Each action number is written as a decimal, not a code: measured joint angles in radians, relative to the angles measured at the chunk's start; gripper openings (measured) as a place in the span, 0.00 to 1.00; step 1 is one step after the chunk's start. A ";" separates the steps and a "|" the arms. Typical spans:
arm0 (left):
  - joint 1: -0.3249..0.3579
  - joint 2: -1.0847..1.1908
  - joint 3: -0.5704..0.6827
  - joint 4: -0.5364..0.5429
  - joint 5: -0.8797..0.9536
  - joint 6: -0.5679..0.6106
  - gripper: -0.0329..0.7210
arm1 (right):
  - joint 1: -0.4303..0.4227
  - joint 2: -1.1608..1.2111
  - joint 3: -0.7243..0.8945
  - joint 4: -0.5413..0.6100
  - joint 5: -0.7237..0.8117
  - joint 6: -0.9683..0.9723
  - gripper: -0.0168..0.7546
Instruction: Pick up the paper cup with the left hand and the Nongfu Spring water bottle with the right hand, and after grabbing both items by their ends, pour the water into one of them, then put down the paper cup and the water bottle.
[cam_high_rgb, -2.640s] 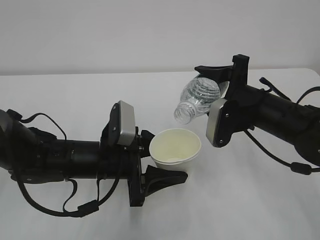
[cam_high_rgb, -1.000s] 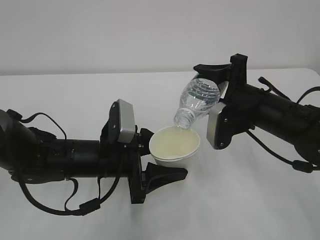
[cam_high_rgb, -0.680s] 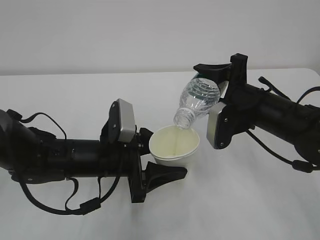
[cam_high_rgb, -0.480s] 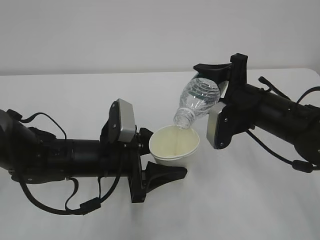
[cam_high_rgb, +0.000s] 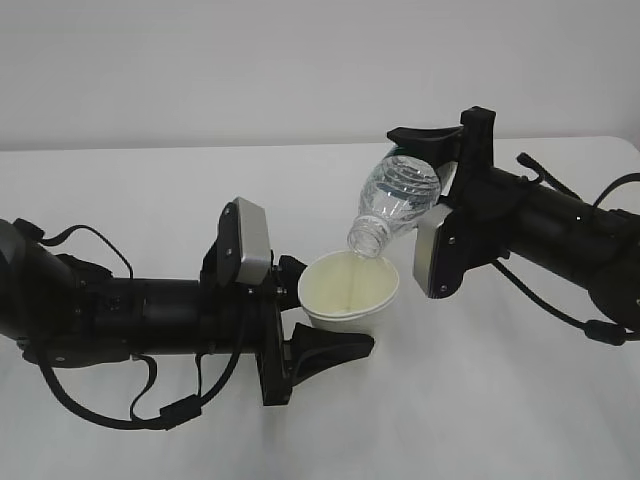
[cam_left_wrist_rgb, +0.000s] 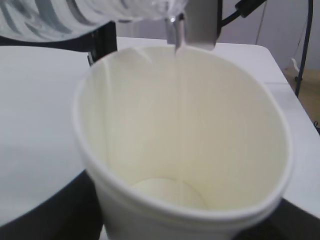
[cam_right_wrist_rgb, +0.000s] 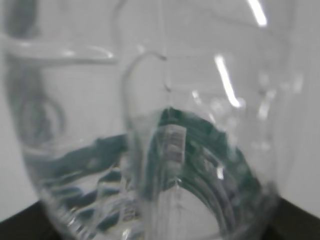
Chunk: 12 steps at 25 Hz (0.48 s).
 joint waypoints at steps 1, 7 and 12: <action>0.000 0.000 0.000 0.000 0.000 0.000 0.68 | 0.000 0.000 0.000 0.000 0.000 0.000 0.65; 0.000 0.000 0.000 0.000 0.000 0.000 0.68 | 0.000 0.000 0.000 0.000 -0.002 0.000 0.65; 0.000 0.000 0.000 0.000 0.000 0.000 0.68 | 0.000 0.000 0.000 0.000 -0.002 -0.001 0.65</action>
